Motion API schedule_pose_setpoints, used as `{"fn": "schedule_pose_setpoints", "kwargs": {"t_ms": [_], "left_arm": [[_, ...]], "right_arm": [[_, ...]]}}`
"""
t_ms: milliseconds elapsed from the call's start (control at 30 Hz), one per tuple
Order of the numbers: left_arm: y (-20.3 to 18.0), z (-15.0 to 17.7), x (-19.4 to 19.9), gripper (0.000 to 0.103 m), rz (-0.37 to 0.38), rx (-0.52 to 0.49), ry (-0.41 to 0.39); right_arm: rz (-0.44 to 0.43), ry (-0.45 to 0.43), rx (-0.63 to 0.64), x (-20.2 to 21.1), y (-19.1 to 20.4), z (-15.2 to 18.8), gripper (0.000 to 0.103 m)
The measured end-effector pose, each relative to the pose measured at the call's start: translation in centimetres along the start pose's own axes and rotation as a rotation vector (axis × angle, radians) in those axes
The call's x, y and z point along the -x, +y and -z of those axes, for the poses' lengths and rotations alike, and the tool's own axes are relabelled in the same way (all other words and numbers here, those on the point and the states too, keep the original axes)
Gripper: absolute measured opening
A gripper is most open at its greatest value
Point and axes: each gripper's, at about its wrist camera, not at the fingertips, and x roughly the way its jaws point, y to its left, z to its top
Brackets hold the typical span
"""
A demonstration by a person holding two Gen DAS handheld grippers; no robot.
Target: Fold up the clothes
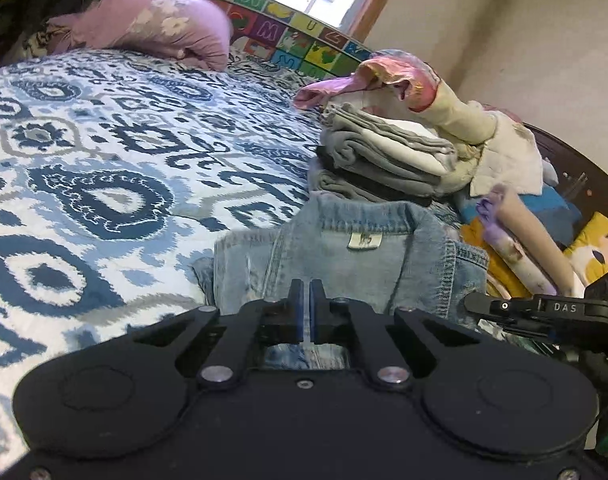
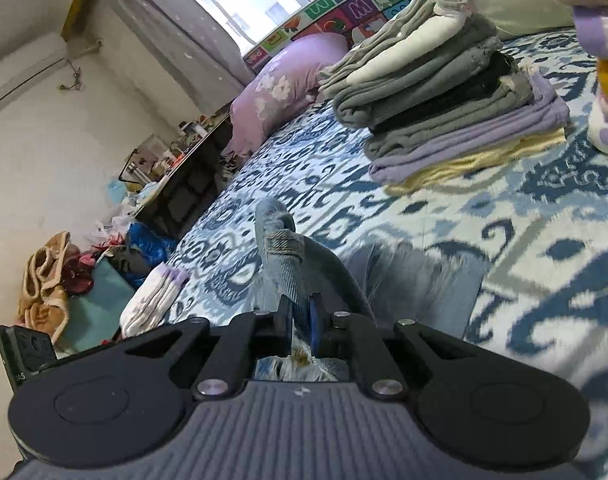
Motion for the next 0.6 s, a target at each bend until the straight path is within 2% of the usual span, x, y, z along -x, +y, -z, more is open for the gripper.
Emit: {"fn": "schedule_pose_setpoints", "kwargs": {"t_ms": [67, 133, 167, 200, 533, 600], "left_arm": [[0.1, 0.1, 0.1, 0.003, -0.011, 0.014, 0.006], [1.0, 0.1, -0.4, 0.027, -0.023, 0.064, 0.013], [1.6, 0.1, -0.8, 0.051, -0.038, 0.077, 0.009], [2.1, 0.1, -1.3, 0.057, -0.049, 0.088, 0.005], [4.7, 0.3, -10.9, 0.057, -0.008, 0.134, 0.146], [4.9, 0.5, -11.0, 0.01, 0.006, 0.138, 0.144]], "right_arm": [[0.012, -0.002, 0.002, 0.6, 0.2, 0.6, 0.01], [0.016, -0.009, -0.003, 0.9, 0.2, 0.9, 0.01], [0.02, -0.012, -0.008, 1.0, 0.1, 1.1, 0.01], [0.02, -0.013, -0.011, 1.1, 0.1, 1.2, 0.01], [0.024, -0.025, 0.001, 1.6, -0.8, 1.5, 0.01], [0.021, -0.027, -0.011, 1.5, -1.3, 1.5, 0.009]]}}
